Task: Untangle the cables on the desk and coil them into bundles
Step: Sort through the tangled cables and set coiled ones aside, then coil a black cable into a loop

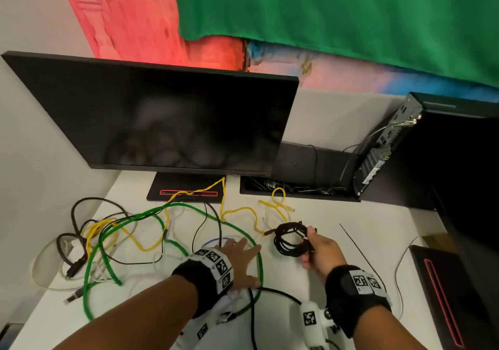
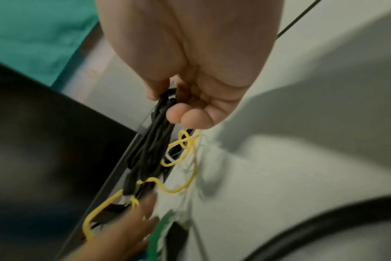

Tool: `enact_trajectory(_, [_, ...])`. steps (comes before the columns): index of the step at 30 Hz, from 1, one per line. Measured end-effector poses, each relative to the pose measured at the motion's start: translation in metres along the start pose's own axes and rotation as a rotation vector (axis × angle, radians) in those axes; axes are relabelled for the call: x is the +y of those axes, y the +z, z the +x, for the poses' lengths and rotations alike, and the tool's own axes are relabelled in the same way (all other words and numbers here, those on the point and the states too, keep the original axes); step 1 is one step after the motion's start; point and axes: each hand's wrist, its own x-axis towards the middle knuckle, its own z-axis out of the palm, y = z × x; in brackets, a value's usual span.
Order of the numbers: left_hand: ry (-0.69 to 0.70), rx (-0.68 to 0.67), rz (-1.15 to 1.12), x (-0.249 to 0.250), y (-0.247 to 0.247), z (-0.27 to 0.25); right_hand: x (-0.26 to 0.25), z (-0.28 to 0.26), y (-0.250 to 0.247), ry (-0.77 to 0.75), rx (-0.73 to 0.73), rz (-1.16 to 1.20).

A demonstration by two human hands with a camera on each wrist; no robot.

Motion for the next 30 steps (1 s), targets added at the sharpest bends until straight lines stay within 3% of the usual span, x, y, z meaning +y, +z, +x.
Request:
enact_trajectory(3, [-0.089, -0.047, 0.021, -0.011, 0.006, 0.0, 0.005, 0.012, -0.015, 0.068, 0.044, 0.033])
enact_trajectory(13, [-0.273, 0.03, -0.129, -0.075, 0.003, -0.058, -0.005, 0.044, -0.051, 0.205, 0.14, 0.047])
enact_trajectory(17, [-0.364, -0.077, -0.116, -0.078, -0.014, -0.07, -0.009, 0.054, -0.059, 0.23, 0.119, 0.07])
enact_trajectory(18, [-0.409, -0.06, -0.068, -0.072, -0.018, -0.07, -0.007, 0.055, -0.059, 0.234, 0.115, 0.062])
enact_trajectory(20, [-0.453, 0.129, 0.076, -0.052, -0.03, -0.059, -0.005, 0.059, -0.055, 0.224, 0.125, 0.033])
enact_trajectory(22, [-0.301, 0.364, 0.11, -0.019, -0.036, -0.033, -0.002, 0.062, -0.054, 0.203, 0.127, -0.005])
enact_trajectory(23, [-0.194, 0.41, 0.083, -0.001, -0.038, -0.018, -0.002, 0.063, -0.054, 0.198, 0.123, -0.012])
enact_trajectory(25, [-0.1, 0.288, 0.028, 0.021, -0.036, 0.009, -0.002, 0.064, -0.053, 0.194, 0.105, -0.003])
enact_trajectory(27, [-0.174, 0.07, 0.01, 0.021, -0.025, 0.027, -0.001, 0.066, -0.054, 0.188, 0.091, 0.006])
enact_trajectory(30, [-0.295, -0.038, 0.0, -0.008, -0.001, 0.026, -0.001, 0.071, -0.059, 0.175, 0.117, 0.015])
